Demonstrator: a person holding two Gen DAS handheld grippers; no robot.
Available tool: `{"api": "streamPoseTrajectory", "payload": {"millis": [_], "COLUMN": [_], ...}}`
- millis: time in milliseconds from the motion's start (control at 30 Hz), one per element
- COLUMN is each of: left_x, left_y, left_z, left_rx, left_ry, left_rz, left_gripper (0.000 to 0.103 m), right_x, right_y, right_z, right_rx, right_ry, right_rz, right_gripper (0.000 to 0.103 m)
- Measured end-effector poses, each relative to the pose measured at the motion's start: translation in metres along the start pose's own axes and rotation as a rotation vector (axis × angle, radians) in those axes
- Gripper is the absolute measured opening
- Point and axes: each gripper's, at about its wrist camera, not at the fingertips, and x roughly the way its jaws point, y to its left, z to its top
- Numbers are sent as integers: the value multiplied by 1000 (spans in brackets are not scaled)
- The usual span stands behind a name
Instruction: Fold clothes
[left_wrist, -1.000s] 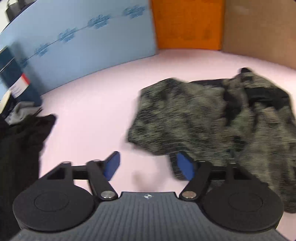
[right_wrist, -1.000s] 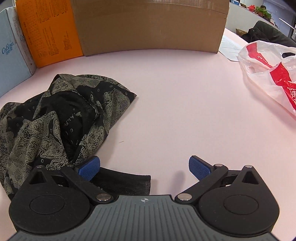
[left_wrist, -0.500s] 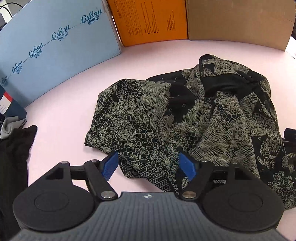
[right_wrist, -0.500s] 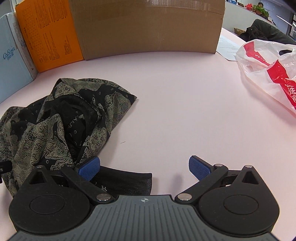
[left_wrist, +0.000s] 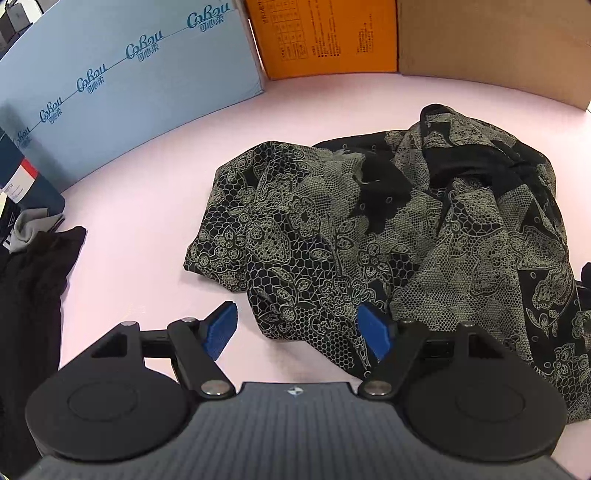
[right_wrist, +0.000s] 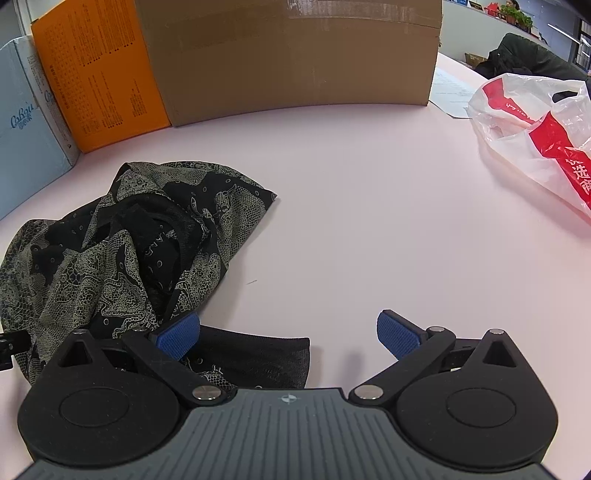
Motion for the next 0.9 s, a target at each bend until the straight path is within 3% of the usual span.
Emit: {"api": "streamPoseTrajectory", "payload": {"millis": [900], "left_x": [9], "left_y": [-3], "left_z": [-2], "left_rx": [23], "left_ry": [15], "left_rz": [10], "left_gripper": [69], "right_x": [3], "right_y": [2], "right_z": [0], "right_rx": [8], "right_ry": [-43], "right_rz": [21], "right_gripper": [103]}}
